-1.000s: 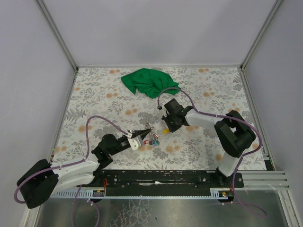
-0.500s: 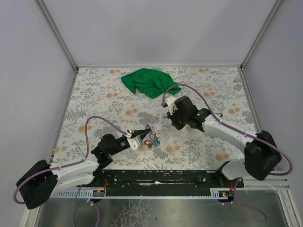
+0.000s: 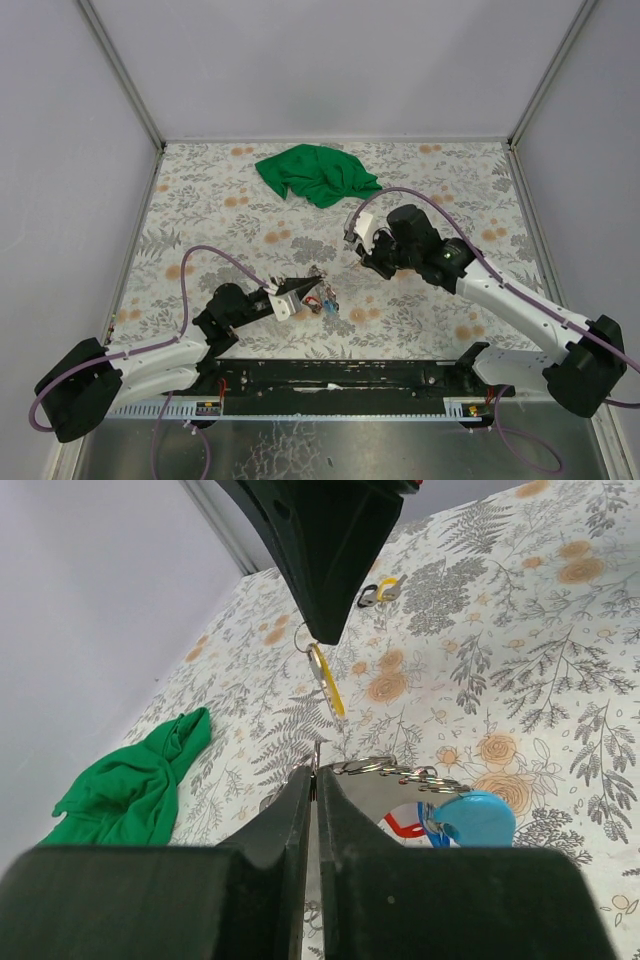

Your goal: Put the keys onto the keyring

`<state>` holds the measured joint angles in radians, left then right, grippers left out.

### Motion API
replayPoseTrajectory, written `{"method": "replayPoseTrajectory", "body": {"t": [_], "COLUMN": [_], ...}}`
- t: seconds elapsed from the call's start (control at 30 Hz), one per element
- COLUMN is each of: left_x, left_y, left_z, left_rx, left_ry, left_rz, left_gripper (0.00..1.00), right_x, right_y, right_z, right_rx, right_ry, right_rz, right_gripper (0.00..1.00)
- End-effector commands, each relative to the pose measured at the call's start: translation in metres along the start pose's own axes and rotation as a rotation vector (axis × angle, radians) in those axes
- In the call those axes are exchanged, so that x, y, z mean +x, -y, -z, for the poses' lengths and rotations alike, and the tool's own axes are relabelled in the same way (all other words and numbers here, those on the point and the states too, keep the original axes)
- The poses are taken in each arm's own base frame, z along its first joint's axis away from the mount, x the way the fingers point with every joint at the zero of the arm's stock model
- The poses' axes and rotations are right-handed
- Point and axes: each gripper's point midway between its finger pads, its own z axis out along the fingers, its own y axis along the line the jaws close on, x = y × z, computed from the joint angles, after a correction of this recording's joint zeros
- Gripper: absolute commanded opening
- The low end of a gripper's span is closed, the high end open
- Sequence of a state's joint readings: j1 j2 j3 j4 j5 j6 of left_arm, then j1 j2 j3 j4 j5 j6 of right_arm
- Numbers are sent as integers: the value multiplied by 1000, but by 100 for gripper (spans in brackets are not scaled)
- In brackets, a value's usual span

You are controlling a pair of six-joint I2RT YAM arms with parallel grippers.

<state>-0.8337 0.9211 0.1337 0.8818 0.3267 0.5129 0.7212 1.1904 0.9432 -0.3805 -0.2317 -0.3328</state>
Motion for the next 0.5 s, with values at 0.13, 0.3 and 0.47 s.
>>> {"method": "replayPoseTrajectory", "body": {"t": [0.13, 0.3, 0.47], "left_x": [-22, -21, -20], "left_y": [6, 14, 19], "left_z": [-5, -6, -7], "left_rx": [70, 118, 149], "left_ry": [108, 116, 113], "left_rz": [-45, -46, -44], "left_gripper": [0, 0, 0], "right_x": [-33, -28, -26], "right_y": [-38, -54, -66], "right_z": [26, 20, 8], "right_rx": [-173, -186, -155], "right_ry": [104, 49, 30], "right_rz": [201, 311, 453], "right_gripper": [0, 0, 0]}}
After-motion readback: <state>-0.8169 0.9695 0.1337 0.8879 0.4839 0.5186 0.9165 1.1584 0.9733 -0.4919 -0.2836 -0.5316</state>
